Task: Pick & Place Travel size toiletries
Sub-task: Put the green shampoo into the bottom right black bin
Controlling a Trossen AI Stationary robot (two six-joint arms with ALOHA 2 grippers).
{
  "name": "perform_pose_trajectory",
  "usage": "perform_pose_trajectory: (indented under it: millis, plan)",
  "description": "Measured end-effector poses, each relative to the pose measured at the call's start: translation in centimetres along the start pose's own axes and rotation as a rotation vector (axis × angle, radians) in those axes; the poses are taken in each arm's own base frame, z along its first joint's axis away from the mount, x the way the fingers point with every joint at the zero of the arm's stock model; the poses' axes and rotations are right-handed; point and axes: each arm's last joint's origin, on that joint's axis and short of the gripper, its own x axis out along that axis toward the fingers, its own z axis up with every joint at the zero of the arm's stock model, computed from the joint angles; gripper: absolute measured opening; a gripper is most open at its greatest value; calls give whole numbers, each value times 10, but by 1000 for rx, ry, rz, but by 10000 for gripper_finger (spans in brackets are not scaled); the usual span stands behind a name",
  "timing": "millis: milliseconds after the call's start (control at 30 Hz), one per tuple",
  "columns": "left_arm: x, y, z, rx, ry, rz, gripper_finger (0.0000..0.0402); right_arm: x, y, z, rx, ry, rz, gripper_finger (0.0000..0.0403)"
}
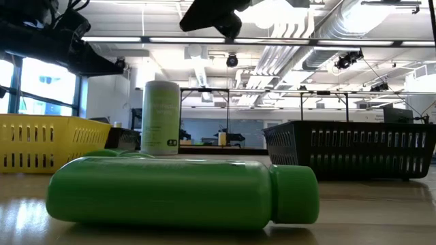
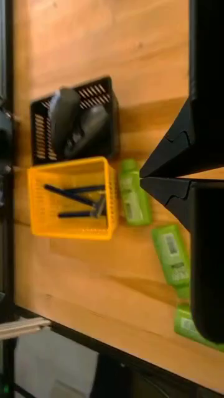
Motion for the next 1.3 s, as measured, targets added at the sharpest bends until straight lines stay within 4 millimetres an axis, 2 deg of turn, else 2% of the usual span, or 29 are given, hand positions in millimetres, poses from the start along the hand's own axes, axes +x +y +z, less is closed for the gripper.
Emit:
perform_pose_trajectory:
  millis: [267,500,833,1033,1300]
  plan:
    - [0,-1,-9,0,88,-10,63,5,2,0,10,4,65,2]
    - [0,-1,-8,-34,86,-9,63,5,7,1,41,-11,84,2]
    - [0,-1,-9,-164,95,-4,63,3,28,-2,22,-8,127,2]
    - [0,-1,-10,-238,101,0,63,3,35,-3,136,5,151,2]
    - [-1,-2,-14,-272,148,3,63,3,66,-12,86,34,214,2]
